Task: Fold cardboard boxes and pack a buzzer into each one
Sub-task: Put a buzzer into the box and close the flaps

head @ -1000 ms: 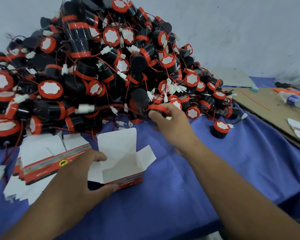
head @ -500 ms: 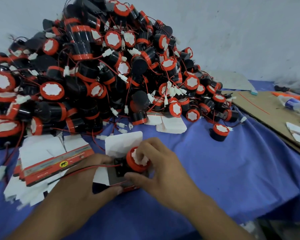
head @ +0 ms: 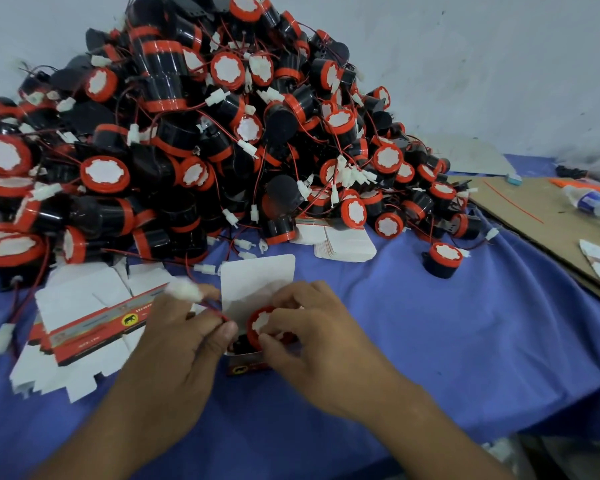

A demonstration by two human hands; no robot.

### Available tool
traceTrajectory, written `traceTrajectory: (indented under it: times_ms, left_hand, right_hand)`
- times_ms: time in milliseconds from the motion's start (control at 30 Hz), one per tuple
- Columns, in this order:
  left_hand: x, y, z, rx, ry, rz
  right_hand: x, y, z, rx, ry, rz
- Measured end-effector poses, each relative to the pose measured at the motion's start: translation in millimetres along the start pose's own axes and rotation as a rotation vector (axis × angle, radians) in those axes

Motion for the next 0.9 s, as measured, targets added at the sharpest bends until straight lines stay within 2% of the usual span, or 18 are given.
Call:
traceTrajectory:
  times_ms: [167, 333, 433, 500, 600, 667, 800, 900]
  left_hand:
    - [2, -9, 17, -0.116, -0.077, 0.017]
    - [-1, -14, 19, -0.294, -0.100, 0.036]
    - [-4, -17, 18, -0.320, -0.099, -0.034]
    - [-7, -17, 16, -0.221, 0.033, -0.149]
    - [-16, -12, 16, 0.029, 0.257, -0.385]
    - [-17, -10, 23, 0.120, 0.363, -0.468]
    - [-17, -7, 23, 0.180, 0.449, -0.498]
    - [-20, -2, 22, 0.141, 0.529, -0.477]
  right_hand:
    - [-8, -2, -8, -0.008, -0.039, -0.056]
    - [-9, -16, -9, 0.038, -0.448, 0.073]
    - [-6, -18, -2, 0.126, -0.548, 0.102]
    - [-2, -17, 3, 0.128, -0.518, 0.080]
    - [-5, -14, 7, 0.071, -0.382, -0.006]
    - [-10, -13, 10, 0.044, -0.336, -0.069]
    - [-18, -10, 15, 0.027, -0.208, -0.149]
    - [-22, -7, 21, 0.022, -0.093, -0.172]
Point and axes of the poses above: each hand's wrist, its own y-axis away from the middle knuckle, its own z-axis out of the palm, x = y × z, the point moved 5 cm from there along -y, towards the middle knuckle, and after that the axes turned 2 degrees about -x, right-handed, at the moved point
